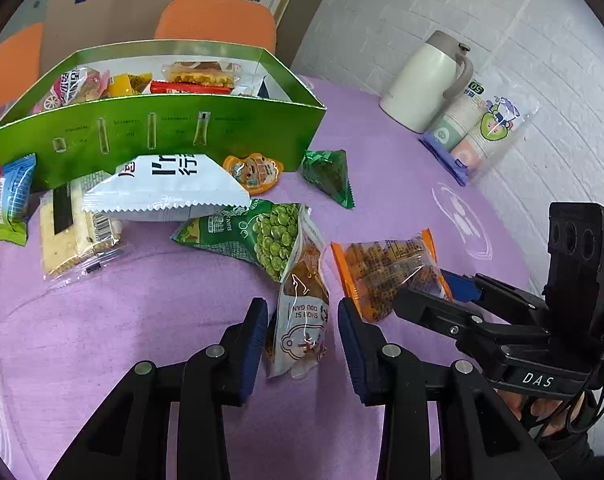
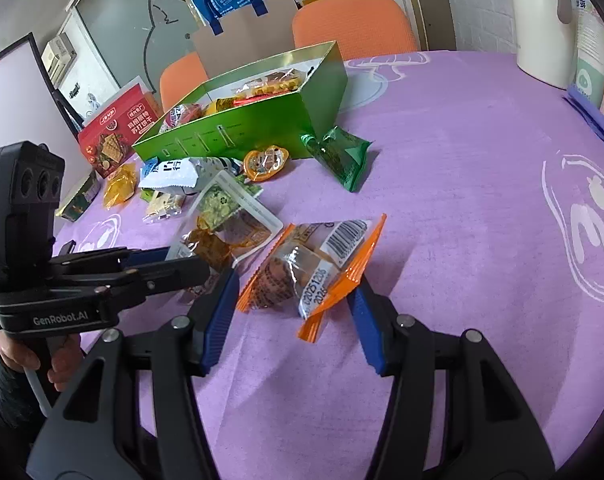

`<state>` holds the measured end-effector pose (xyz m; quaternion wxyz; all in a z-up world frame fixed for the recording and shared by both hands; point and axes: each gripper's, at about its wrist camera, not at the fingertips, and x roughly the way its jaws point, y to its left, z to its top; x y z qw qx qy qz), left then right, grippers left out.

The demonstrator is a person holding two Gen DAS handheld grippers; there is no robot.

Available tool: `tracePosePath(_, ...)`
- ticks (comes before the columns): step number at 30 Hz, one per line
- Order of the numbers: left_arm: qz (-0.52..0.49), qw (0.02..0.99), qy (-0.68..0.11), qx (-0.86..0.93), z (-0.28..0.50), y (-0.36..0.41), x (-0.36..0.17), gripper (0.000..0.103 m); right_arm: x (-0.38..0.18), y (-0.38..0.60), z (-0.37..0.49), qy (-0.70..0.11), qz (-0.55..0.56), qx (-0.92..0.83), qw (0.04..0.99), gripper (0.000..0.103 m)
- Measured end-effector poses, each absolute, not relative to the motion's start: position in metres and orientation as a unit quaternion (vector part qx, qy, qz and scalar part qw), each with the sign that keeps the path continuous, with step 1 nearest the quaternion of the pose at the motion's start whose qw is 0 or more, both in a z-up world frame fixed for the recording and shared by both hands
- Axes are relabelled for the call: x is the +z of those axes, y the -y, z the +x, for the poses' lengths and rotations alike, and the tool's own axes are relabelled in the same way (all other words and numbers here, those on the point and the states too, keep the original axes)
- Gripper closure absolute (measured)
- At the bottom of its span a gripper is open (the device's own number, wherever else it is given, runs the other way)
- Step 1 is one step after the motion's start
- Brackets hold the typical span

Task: Organize snacks
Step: 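Grasp the orange-edged clear packet with right tool while left tool grasps a clear labelled packet, then carry both packets into the green box and open both tools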

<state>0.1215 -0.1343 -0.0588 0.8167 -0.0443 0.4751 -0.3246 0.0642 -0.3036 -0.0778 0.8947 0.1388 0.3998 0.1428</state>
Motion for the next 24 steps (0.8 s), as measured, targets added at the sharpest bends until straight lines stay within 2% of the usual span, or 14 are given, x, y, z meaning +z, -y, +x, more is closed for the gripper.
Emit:
tracePosePath(3,-0.045,0.814,-0.481,-0.322,0.124,0.136,-0.063,0.066,-0.079,0.304,0.067,-0.402,0.143,0.138,0.894,0.048)
tracePosePath(4,-0.045,0.813,-0.483,-0.322,0.124,0.136,-0.065,0.067,-0.079,0.304,0.068,-0.403,0.142,0.135,0.894,0.053)
tracePosePath(5,-0.044,0.814,-0.48,-0.324,0.123,0.137,-0.064,0.07,-0.08,0.303,0.068,-0.404,0.137,0.136,0.894,0.068)
tracePosePath(10,-0.053,0.821,-0.465,-0.327,0.113,0.125,-0.052,0.072,-0.071,0.297,0.062,-0.4,0.12,0.145,0.897,0.071)
tracePosePath(15,-0.06,0.843,-0.421,-0.33,0.111,0.102,-0.011,0.072,-0.027,0.293,0.059,-0.346,0.108,0.161,0.918,0.071)
tracePosePath(20,-0.083,0.874,-0.37,-0.303,0.136,0.074,0.037,0.072,0.01,0.284,0.084,-0.302,0.106,0.162,0.933,0.071)
tracePosePath(24,-0.106,0.885,-0.355,-0.283,0.172,0.059,0.06,0.072,0.016,0.277,0.122,-0.295,0.123,0.155,0.935,0.071)
